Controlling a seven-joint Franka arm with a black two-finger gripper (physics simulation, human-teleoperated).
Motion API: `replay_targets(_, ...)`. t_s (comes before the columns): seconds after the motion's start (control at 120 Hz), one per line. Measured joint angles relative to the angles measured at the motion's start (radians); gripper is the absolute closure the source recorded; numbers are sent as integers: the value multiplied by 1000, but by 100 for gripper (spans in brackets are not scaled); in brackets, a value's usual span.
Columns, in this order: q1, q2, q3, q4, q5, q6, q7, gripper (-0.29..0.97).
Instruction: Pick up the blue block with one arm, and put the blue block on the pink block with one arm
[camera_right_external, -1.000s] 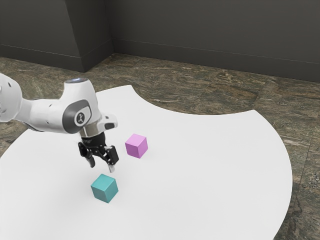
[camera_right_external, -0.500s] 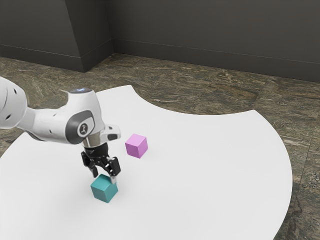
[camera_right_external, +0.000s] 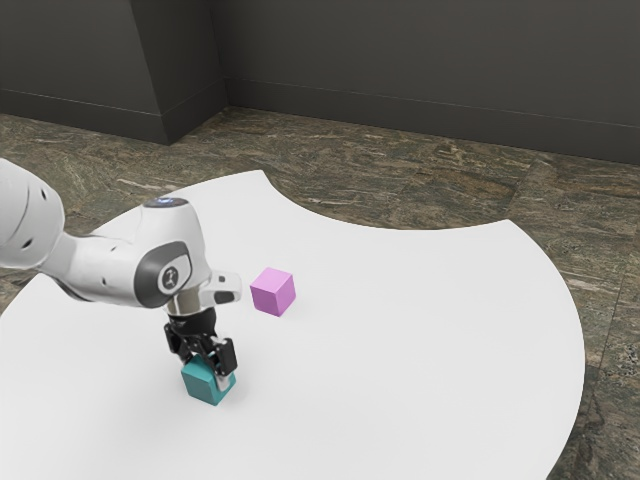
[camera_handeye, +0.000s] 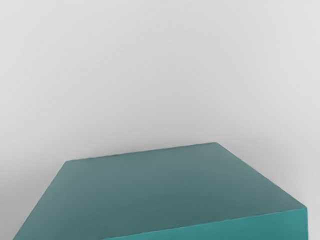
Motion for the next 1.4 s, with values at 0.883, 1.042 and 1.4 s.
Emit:
replay_targets(0.883, 96, 320, 2, 741, 23, -223, -12, 31)
replay_targets(1.042, 98, 384, -12, 806, -17, -287, -67, 32)
replay_targets(1.4, 90, 415, -48, 875, 42, -336, -139, 33)
